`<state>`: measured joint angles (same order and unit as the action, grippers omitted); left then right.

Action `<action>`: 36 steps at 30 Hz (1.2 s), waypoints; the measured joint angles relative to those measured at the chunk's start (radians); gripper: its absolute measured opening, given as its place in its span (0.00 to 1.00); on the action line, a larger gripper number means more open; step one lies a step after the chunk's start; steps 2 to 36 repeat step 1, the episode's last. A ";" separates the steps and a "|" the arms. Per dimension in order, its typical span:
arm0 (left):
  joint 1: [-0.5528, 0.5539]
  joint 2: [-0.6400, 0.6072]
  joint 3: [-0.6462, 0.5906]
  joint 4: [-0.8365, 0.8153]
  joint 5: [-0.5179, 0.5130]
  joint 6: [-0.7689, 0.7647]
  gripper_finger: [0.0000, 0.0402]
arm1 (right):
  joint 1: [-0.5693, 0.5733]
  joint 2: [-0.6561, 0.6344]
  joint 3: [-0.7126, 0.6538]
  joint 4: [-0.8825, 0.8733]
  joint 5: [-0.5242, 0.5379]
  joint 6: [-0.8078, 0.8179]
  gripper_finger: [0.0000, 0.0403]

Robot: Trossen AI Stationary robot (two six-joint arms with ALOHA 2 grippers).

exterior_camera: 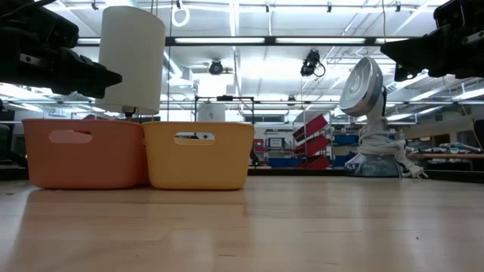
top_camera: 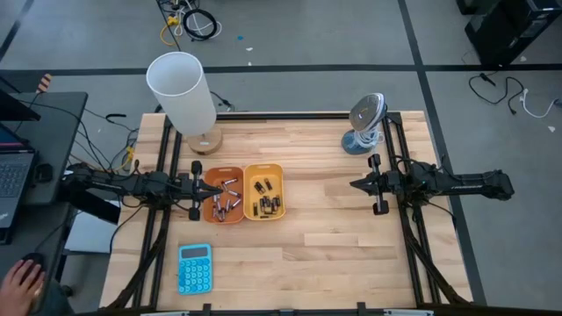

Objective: Sort batteries
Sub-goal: Return to Home Position

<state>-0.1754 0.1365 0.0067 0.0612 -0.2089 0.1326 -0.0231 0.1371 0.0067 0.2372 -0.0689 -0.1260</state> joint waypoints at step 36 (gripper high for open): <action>0.000 0.000 0.000 0.000 0.000 0.000 0.01 | 0.000 0.000 0.000 0.000 0.000 0.000 0.01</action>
